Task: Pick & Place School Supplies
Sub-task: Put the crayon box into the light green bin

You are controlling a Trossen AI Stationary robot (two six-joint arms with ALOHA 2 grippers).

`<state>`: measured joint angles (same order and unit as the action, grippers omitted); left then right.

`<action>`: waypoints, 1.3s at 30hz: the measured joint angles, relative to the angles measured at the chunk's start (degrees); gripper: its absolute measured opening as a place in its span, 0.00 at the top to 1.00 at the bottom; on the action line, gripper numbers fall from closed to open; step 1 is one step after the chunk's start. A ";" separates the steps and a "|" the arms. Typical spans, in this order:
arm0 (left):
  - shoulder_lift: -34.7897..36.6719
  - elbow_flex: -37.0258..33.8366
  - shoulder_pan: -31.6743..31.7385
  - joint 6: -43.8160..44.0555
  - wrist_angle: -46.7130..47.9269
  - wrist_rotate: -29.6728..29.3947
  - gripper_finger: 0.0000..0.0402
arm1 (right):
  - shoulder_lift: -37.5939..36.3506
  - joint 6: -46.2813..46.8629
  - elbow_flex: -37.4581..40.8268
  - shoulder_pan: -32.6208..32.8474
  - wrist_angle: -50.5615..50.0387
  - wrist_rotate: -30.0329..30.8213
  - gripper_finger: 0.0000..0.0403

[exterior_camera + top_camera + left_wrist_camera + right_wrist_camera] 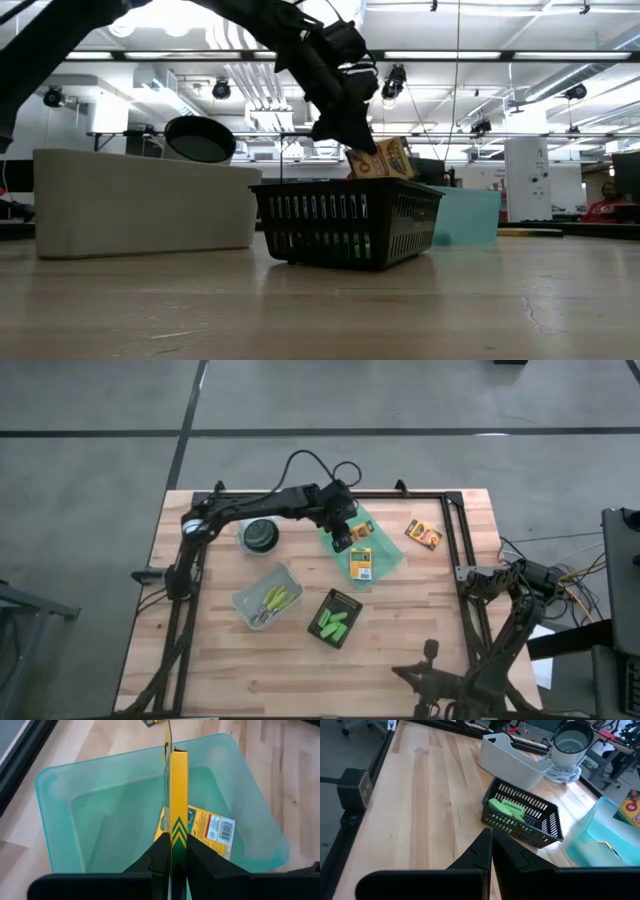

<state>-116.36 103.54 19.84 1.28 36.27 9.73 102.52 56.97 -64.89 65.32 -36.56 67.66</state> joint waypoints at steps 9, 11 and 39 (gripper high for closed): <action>-0.35 -5.00 -0.38 4.90 -3.83 -0.17 0.90 | -0.02 0.01 0.18 -0.93 0.03 -0.02 0.98; -0.35 -6.74 -0.81 4.99 -7.05 -0.14 0.90 | -0.02 0.01 0.25 -1.10 0.01 -0.02 0.98; -0.35 -11.77 -0.94 10.84 -11.89 -3.84 0.76 | -0.02 0.02 0.62 -1.25 -0.02 -0.04 0.98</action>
<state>-116.71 91.77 18.90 12.12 24.38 5.89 102.50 56.99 -64.27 64.07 -36.58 67.61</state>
